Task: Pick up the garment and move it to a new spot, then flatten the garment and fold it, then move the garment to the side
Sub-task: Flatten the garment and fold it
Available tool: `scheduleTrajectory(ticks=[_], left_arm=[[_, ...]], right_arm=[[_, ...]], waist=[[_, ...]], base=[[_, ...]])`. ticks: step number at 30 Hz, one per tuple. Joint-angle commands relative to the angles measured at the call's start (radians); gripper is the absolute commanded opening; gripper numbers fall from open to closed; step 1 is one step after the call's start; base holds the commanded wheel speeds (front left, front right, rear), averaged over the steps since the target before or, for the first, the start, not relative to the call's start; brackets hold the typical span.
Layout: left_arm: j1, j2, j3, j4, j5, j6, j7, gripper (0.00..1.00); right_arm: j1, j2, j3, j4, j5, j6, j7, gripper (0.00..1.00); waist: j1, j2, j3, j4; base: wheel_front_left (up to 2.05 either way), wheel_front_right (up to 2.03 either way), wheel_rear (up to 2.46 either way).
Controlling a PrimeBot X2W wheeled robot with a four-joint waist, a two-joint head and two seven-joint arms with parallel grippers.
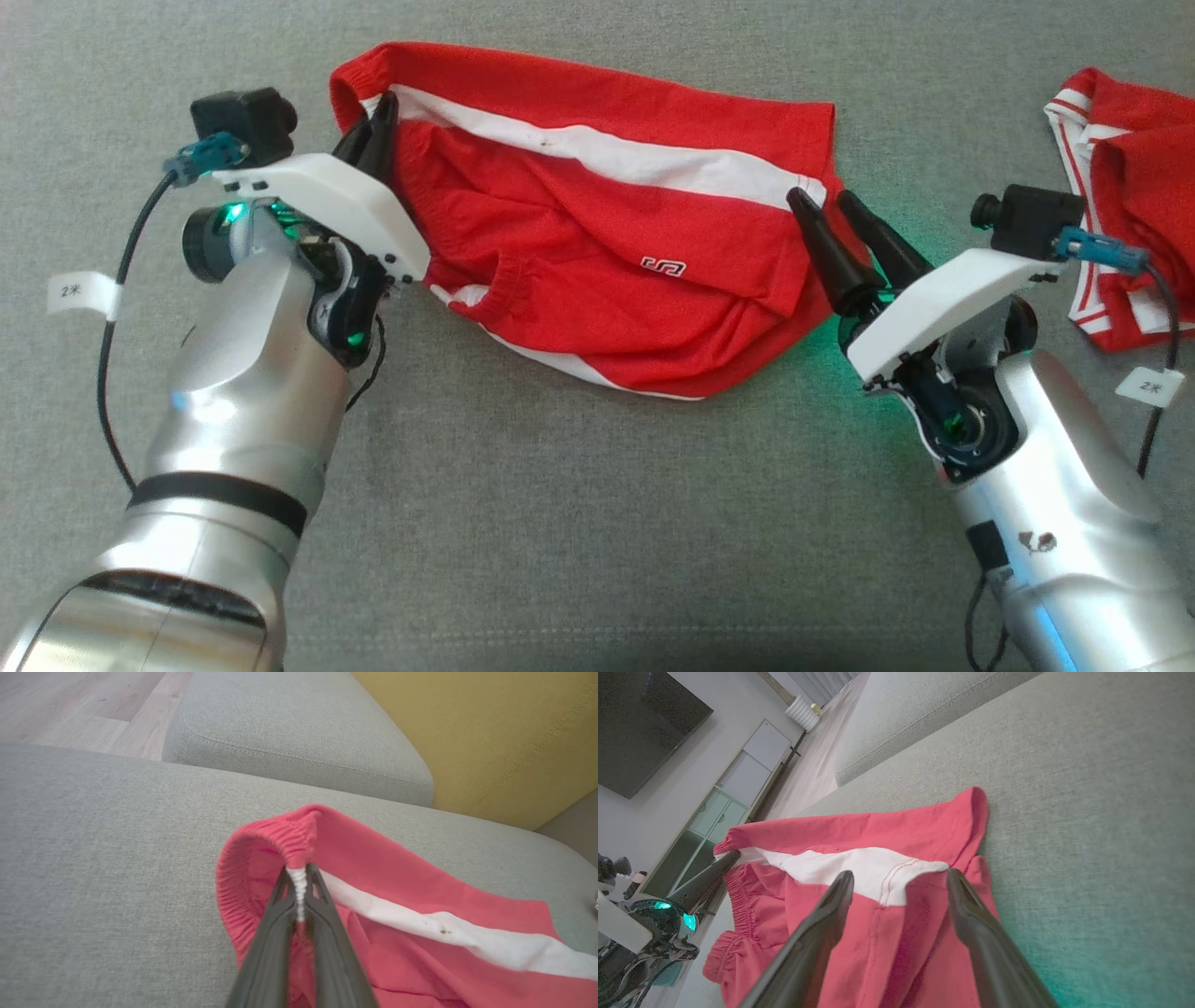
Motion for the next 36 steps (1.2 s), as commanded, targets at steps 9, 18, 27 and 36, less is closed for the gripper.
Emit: scheduleTrajectory(ticks=[9,18,27,36], left_arm=[[-0.018,0.03,0.004,-0.06,-0.006,0.012,0.005,0.0],[-0.014,0.032,-0.003,-0.084,-0.014,0.016,0.012,0.0],[-0.007,0.038,-0.012,-0.099,-0.017,0.02,0.019,0.0],[0.02,0.055,-0.028,-0.11,-0.019,0.016,0.033,0.0]], right_arm=[[-0.036,-0.025,0.084,-0.042,0.072,0.003,0.034,1.0],[-0.068,-0.029,0.09,-0.022,0.103,0.003,-0.013,1.0],[-0.093,-0.039,0.12,-0.002,0.117,0.003,-0.029,0.0],[-0.096,-0.062,0.145,0.013,0.126,0.003,-0.088,0.0]], waist=[[0.0,0.0,0.004,0.004],[0.0,0.0,0.014,0.009],[0.0,0.0,0.013,0.015],[0.0,0.0,-0.029,0.012]], base=[[0.0,0.0,0.0],[0.0,0.0,0.0],[0.0,0.0,0.0],[0.0,0.0,0.0]])
